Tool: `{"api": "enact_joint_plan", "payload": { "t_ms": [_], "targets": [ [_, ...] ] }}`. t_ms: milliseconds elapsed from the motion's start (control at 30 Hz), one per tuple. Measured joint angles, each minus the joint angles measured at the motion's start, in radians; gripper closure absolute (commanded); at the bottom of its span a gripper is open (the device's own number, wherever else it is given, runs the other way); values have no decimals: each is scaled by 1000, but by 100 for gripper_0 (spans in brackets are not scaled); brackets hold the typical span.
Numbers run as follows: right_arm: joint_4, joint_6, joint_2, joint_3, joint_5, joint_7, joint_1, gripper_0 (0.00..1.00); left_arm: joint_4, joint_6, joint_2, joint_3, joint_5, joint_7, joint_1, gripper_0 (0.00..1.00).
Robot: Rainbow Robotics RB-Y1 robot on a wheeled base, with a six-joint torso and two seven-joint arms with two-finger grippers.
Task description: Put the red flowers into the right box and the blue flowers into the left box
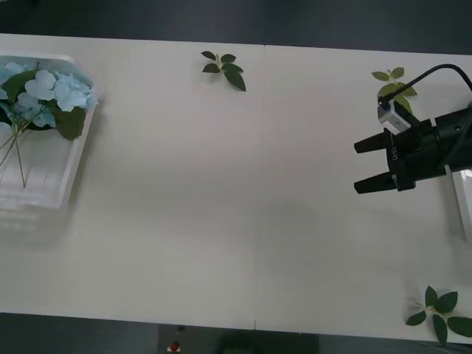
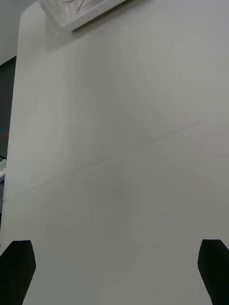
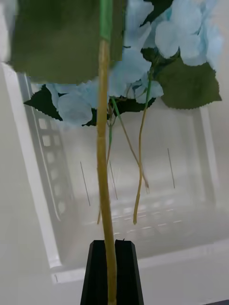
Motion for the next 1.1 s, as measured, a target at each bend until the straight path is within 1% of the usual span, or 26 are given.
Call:
{"api": "enact_joint_plan", "payload": {
  "t_ms": [133,233,333,467,533,567,633,800,933,967,1000,1033,1100],
  "targets": [
    [0,0,0,0,27,0,0,0,88,-107,5,-96,82,0,0,100],
    [-1,0,0,0,40,0,0,0,148,-201,13,-209,188,0,0,100],
    [-1,0,0,0,41,0,0,0,180,-288,56,-408,318,0,-8,100],
    [-1,0,0,0,41,0,0,0,193,-375,124,-728,474,1,-67,100],
    [-1,0,0,0,41,0,0,0,192,-413,135,-818,496,2,-91,100],
    [-1,0,0,0,41,0,0,0,189,-428,135,-830,496,3,-94,100],
    [-1,0,0,0,41,0,0,0,177,-442,133,-812,496,12,-90,100],
    [-1,0,0,0,41,0,0,0,159,-443,133,-691,451,30,-78,100],
    [-1,0,0,0,41,0,0,0,149,-444,133,-689,426,114,-81,98],
    [-1,0,0,0,41,0,0,0,149,-447,133,-697,422,118,-83,86],
    [-1,0,0,0,41,0,0,0,149,-455,133,-706,418,118,-85,25],
    [-1,0,0,0,41,0,0,0,149,-469,133,-714,417,118,-85,0],
    [-1,0,0,0,41,0,0,0,149,-490,133,-725,417,118,-85,0]
  ]
}}
